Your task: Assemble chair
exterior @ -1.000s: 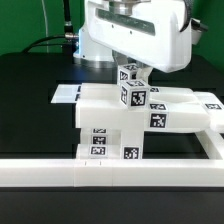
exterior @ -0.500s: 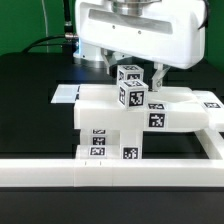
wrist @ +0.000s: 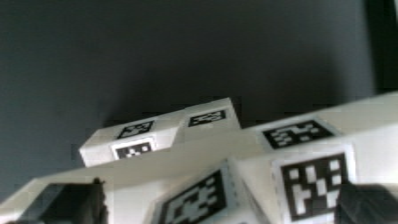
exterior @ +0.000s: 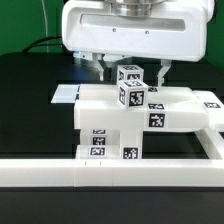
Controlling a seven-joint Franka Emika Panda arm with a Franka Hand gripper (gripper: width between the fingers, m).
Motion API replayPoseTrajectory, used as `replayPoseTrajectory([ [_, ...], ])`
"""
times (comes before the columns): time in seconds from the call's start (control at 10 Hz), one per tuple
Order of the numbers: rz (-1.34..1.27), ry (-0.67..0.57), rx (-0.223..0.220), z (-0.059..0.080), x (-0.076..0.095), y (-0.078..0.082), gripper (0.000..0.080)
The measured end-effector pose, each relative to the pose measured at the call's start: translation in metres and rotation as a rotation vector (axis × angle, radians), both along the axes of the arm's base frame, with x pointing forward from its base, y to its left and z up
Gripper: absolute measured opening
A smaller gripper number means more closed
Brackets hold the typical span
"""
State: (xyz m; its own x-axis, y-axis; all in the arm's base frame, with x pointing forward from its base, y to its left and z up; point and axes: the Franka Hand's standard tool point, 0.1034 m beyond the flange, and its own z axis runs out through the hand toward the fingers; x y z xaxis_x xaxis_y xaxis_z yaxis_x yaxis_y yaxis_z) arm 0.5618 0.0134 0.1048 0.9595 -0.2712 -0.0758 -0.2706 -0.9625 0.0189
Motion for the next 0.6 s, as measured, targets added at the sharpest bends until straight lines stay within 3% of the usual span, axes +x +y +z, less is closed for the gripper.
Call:
replayPoseTrajectory([
  [0.6, 0.472, -0.006, 0.011, -0.002, 0.0, -0.0035, 0.0649],
])
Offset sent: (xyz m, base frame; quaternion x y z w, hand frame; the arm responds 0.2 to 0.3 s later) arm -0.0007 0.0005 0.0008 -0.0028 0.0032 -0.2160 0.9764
